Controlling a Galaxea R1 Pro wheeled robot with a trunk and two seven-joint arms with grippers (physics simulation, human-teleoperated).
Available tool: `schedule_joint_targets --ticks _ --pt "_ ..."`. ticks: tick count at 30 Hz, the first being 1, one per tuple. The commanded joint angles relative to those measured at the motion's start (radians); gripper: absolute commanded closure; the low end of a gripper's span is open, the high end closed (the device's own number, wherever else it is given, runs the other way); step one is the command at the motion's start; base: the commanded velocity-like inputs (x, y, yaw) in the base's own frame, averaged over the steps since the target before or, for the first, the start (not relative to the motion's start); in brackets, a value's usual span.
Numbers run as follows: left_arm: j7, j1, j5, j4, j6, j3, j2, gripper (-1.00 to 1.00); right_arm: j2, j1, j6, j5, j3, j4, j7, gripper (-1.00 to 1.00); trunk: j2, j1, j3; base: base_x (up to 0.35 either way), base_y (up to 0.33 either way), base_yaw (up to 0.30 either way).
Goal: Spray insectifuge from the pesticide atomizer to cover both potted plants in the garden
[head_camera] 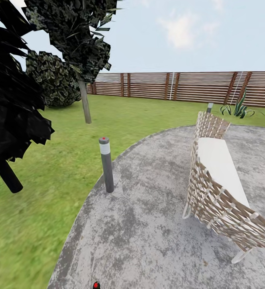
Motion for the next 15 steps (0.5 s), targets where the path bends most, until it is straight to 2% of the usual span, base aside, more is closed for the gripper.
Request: schedule_joint_targets --ticks 1,15 --pt "-0.001 -0.001 -0.002 0.001 -0.003 -0.001 0.000 -1.00 0.000 0.000 -0.003 -0.006 0.001 0.001 0.001 -1.00 -0.008 0.004 -0.004 0.000 0.000 0.000" --pt "-0.001 -0.001 -0.002 0.001 -0.003 -0.001 0.000 -1.00 0.000 0.000 -0.005 -0.007 0.000 0.002 -0.001 -1.00 -0.106 0.057 -0.048 0.000 0.000 0.000"
